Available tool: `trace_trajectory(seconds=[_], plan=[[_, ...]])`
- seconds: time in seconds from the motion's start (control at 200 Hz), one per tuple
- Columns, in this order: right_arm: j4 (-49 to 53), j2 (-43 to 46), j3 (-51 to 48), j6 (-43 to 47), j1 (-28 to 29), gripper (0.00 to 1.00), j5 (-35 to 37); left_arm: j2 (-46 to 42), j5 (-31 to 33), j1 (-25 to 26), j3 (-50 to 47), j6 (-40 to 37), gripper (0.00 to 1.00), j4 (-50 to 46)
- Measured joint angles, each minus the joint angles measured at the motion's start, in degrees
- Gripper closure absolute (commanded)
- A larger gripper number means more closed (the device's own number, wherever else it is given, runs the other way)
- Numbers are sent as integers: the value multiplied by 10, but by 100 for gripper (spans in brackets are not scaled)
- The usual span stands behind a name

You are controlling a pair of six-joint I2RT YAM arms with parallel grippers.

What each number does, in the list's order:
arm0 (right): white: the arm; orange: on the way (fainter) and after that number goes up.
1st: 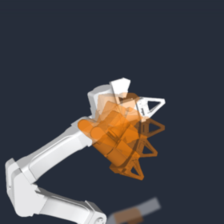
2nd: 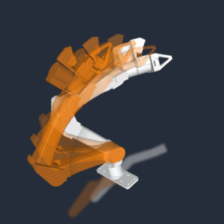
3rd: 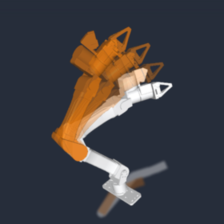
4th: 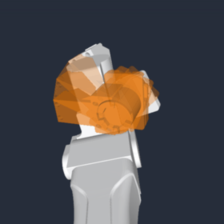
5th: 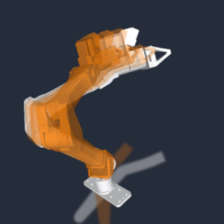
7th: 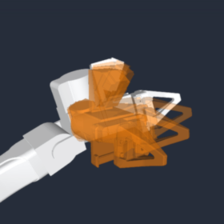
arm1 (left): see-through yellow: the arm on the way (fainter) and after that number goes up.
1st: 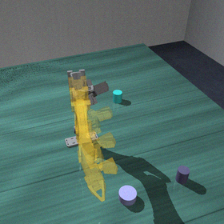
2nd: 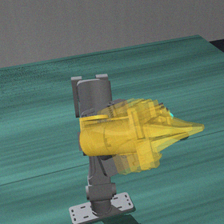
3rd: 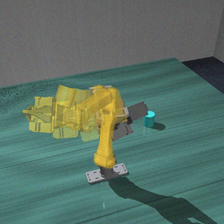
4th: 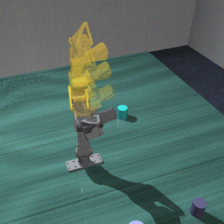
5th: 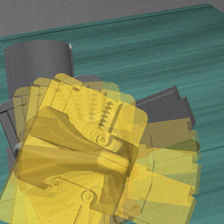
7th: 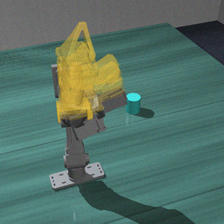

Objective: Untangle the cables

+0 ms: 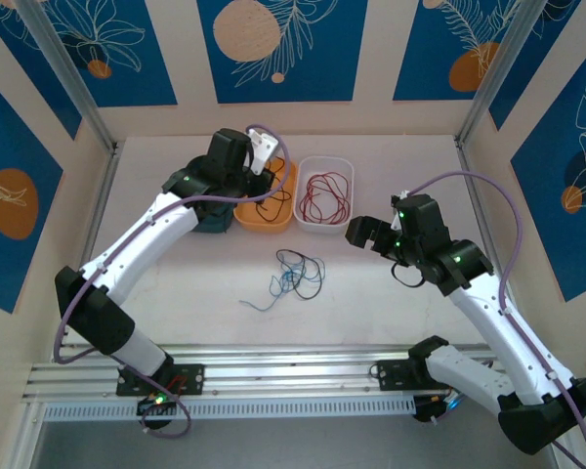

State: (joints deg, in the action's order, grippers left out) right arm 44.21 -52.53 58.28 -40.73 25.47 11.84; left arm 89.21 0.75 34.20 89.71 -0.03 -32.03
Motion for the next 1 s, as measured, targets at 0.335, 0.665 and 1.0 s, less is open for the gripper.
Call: trace_trajectory(seconds=[0.335, 0.665, 1.0], plan=[[0, 3, -13, -5, 0, 1, 0, 58, -5, -6, -7, 13, 100, 1], [2, 11, -19, -10, -3, 1, 0, 179, -23, -36, 88, 17, 100, -26], [0, 11, -26, -14, -5, 1, 0, 275, -27, -58, 165, 23, 100, -18]])
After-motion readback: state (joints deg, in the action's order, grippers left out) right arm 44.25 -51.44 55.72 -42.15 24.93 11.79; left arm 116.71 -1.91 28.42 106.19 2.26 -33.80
